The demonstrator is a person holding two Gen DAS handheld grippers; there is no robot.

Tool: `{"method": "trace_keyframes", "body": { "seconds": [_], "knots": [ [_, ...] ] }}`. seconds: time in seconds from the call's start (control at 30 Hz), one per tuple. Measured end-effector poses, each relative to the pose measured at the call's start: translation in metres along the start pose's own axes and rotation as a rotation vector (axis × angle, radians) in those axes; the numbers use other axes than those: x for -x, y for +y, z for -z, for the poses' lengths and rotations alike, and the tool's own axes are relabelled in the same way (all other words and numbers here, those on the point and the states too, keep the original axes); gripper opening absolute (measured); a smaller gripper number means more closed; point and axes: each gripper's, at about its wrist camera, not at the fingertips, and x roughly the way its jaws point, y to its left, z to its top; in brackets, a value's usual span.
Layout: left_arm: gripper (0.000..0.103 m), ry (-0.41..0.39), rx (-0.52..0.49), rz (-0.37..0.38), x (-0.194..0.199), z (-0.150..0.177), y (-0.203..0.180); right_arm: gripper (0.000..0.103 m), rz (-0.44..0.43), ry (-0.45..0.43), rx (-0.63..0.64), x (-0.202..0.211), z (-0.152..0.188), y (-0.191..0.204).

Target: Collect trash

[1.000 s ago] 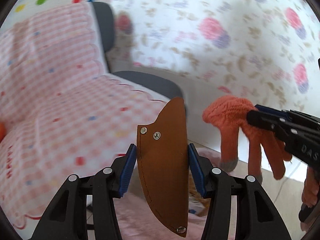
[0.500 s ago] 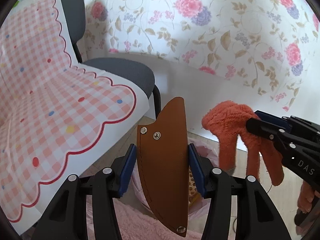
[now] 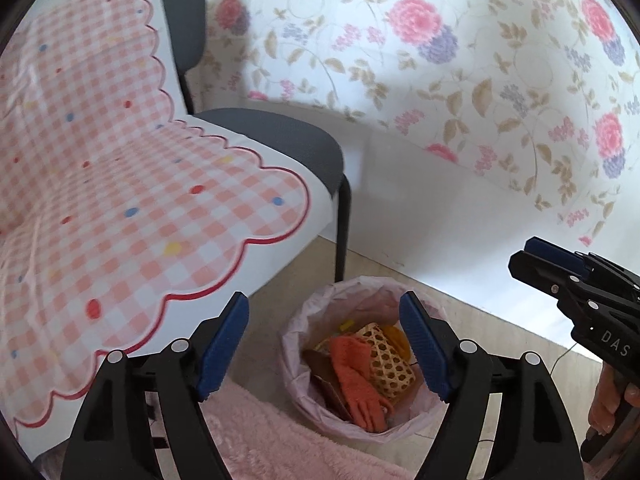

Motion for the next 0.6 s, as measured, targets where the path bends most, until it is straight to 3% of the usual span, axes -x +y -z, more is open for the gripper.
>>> {"method": "trace_keyframes", "body": {
  "seconds": [0.07,0.13,0.23,0.6],
  "knots": [
    [0.081,-0.011,0.001,-0.038,0.013,0.000,0.005,0.048,-0.014,-0.004,0.010,0.005,-0.004,0.005],
    [0.090,-0.027,-0.003,-0.095,0.028,-0.001,0.010,0.068,-0.041,-0.009,0.021,0.011,-0.010,0.013],
    [0.089,-0.047,-0.020,-0.221,0.050,-0.003,0.019,0.094,-0.094,-0.015,0.046,0.021,-0.019,0.028],
    [0.092,-0.068,0.105,-0.419,0.120,0.003,0.079,0.098,-0.186,-0.025,0.191,0.031,-0.051,0.098]
  ]
}}
